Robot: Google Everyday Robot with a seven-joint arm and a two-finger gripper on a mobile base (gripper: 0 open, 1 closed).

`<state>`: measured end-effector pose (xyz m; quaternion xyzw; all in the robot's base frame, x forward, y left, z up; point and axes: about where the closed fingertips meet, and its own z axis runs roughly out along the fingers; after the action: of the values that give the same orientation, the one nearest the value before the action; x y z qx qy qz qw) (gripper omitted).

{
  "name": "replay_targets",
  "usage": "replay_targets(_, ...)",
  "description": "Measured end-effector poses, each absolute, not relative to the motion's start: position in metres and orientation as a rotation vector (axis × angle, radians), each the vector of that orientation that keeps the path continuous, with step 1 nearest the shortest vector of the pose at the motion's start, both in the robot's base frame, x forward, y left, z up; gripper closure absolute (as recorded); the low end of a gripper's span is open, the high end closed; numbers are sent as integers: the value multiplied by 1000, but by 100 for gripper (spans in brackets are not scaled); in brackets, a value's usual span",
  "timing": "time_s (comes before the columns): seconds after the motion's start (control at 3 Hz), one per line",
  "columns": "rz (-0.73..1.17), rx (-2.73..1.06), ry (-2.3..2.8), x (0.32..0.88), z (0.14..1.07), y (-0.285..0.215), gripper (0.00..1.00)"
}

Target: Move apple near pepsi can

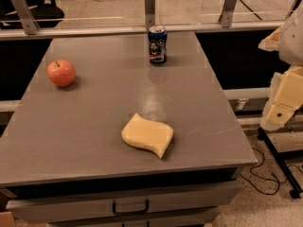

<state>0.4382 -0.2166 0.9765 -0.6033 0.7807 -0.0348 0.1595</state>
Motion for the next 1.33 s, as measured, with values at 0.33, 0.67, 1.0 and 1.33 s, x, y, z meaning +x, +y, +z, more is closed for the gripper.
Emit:
replay_targets(0.33,-100,-1724,2231,438,977,-217,0)
replay_targets(0.67,10,-1751,2144,452,965,-174,0)
replay_targets(1.0,170,-1840,1955,470,952,-84,0)
replay_targets(1.33,318,-1907,1743,474,960,17,0)
